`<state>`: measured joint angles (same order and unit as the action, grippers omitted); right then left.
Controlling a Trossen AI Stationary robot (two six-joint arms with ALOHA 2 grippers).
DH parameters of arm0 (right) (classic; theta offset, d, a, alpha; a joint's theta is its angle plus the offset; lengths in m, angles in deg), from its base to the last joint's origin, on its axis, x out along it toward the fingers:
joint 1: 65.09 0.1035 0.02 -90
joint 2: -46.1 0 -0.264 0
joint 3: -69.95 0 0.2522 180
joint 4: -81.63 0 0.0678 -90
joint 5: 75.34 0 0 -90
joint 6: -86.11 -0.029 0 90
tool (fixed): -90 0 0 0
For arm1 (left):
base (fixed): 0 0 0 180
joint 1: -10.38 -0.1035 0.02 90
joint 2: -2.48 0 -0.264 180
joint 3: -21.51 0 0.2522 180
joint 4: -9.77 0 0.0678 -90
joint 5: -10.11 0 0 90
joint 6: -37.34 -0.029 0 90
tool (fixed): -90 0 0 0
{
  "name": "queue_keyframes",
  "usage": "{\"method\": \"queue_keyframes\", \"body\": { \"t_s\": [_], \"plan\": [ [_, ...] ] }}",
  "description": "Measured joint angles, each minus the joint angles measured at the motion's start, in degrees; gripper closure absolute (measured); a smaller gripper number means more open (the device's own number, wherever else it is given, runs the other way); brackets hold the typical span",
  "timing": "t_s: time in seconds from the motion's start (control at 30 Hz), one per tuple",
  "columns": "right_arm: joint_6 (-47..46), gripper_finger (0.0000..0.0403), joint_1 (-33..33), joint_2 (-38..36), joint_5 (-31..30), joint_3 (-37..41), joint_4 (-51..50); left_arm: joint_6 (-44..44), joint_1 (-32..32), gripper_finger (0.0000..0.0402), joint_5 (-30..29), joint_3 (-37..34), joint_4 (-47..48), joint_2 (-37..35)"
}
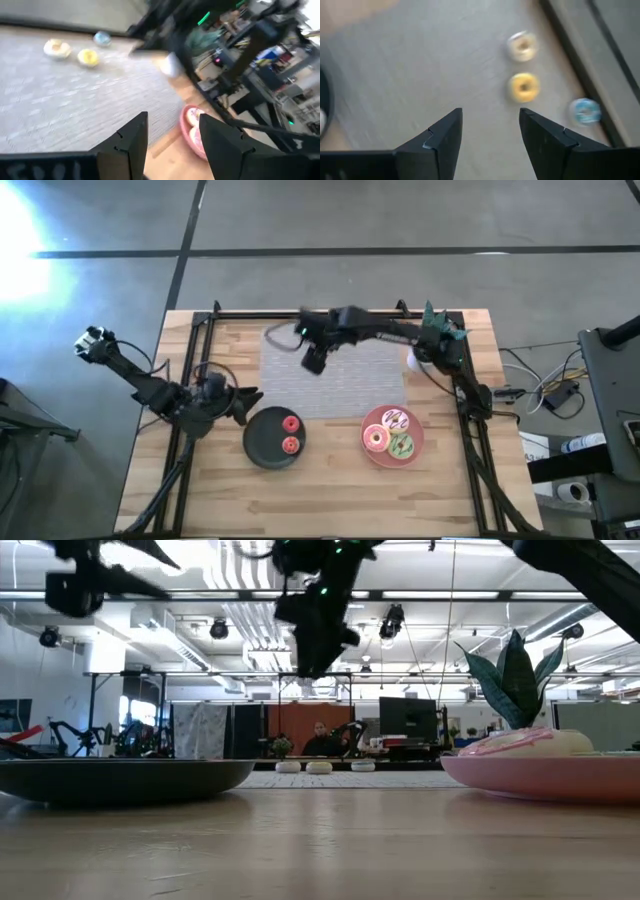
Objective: Pick & Place donuts
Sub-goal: Put the small white donut on the black plate
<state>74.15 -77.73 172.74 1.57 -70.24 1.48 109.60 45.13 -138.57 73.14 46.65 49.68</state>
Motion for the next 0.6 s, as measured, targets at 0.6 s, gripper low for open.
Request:
{"method": "queue_keyframes", "body": {
  "t_s": [0.6],
  "plan": [
    [-2.03,0.022,-16.16,2.42,14.46,4.68,6.86,-12.61,-15.3,0.025,15.18,0.04,-6.22,0.44]
  ]
}}
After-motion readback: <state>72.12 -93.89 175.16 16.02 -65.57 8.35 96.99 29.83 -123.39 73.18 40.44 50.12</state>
